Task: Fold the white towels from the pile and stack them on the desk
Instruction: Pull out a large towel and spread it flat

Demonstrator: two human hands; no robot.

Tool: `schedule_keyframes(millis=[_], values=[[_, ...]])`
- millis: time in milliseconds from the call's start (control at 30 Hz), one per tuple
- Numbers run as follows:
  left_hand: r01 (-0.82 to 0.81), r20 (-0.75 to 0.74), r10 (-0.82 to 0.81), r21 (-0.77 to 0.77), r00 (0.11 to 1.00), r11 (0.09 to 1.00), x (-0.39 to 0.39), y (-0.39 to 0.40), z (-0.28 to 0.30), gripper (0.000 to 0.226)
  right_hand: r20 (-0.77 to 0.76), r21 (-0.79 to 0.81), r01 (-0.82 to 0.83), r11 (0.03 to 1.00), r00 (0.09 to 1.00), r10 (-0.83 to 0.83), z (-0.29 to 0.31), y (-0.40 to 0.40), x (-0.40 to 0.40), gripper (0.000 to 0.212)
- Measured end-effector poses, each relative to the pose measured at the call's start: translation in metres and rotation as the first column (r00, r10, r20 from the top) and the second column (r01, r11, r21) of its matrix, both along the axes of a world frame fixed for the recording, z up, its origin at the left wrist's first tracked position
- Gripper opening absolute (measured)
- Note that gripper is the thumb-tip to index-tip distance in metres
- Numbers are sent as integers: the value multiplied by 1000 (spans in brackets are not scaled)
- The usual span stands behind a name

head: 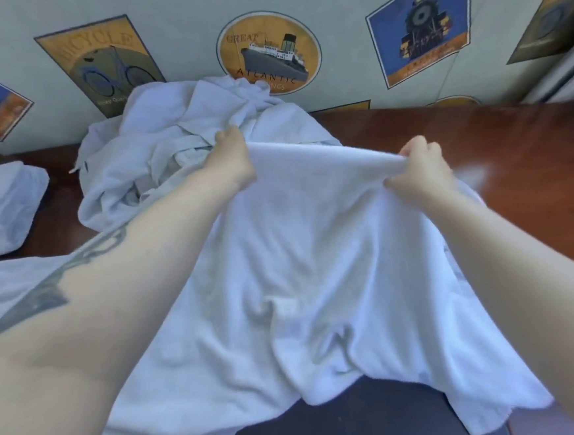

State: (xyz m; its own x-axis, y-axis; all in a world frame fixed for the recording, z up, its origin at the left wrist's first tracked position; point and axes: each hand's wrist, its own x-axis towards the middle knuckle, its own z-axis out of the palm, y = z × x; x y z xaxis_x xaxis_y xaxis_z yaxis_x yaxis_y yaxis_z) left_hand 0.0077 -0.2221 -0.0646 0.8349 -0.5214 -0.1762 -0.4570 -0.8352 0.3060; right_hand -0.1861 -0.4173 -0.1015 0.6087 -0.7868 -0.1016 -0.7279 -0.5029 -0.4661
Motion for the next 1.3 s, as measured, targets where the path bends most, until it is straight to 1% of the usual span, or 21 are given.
schedule_keyframes(millis=[67,100,200,267,333,400,433,500,533,567,633,667,700,767,867,967,1033,1100,1167,1233,1300], values=[[45,-44,-51,-131,998,990,-17,0,-18,85,184,92,-92,991,980,74,-7,15,-9,69],[64,-31,-70,-167,997,984,-31,3,-28,84,218,85,-145,986,968,124,-12,24,-17,71],[110,17,-110,-284,994,953,-89,25,-63,63,367,24,-174,984,917,153,-36,60,-62,49],[159,40,-156,-407,987,900,-142,48,-85,40,470,46,-29,999,883,4,-57,93,-106,37],[209,57,-206,-463,977,861,-198,71,-106,20,476,187,249,950,823,-309,-79,126,-152,33],[249,18,-269,-445,963,860,-243,87,-126,27,360,395,482,782,702,-615,-97,153,-190,26],[273,-29,-307,-384,951,882,-259,91,-136,39,292,470,524,710,667,-685,-104,164,-203,22],[355,-62,-371,-179,927,918,-280,90,-151,62,177,567,487,665,716,-675,-112,179,-219,14],[374,-37,-380,-114,924,920,-284,88,-155,63,110,622,461,634,749,-653,-113,184,-222,8],[369,-2,-371,-102,929,924,-285,85,-157,56,35,697,439,568,769,-638,-112,185,-220,2],[306,10,-307,-128,952,944,-280,79,-153,33,-121,863,401,308,756,-643,-110,182,-213,10],[238,-37,-246,-148,969,960,-275,77,-148,26,-161,918,359,168,726,-669,-107,180,-208,12],[144,-120,-168,-183,979,972,-269,73,-139,21,-166,946,313,81,685,-710,-105,176,-204,13],[13,-282,-78,-228,956,974,-257,63,-120,23,-56,972,216,92,593,-803,-107,168,-199,16],[-40,-468,-115,-309,876,950,-242,53,-88,32,126,986,35,166,502,-856,-100,157,-194,27],[-43,-651,-154,-276,743,960,-239,54,-69,32,131,985,-159,73,387,-913,-89,140,-195,38],[-13,-667,-168,-257,726,966,-243,55,-66,33,141,973,-221,59,374,-917,-82,128,-204,37],[-2,-601,-169,-273,781,962,-251,54,-68,38,195,965,-244,97,414,-889,-75,122,-217,35],[21,-456,-153,-281,877,959,-265,52,-76,31,228,966,-211,147,434,-872,-71,118,-234,30],[-2,-215,-58,-266,975,964,-287,54,-89,10,241,967,-171,187,393,-887,-70,104,-256,13],[21,88,12,-364,996,931,-324,60,-104,28,277,953,-206,222,292,-915,-64,84,-284,14]])
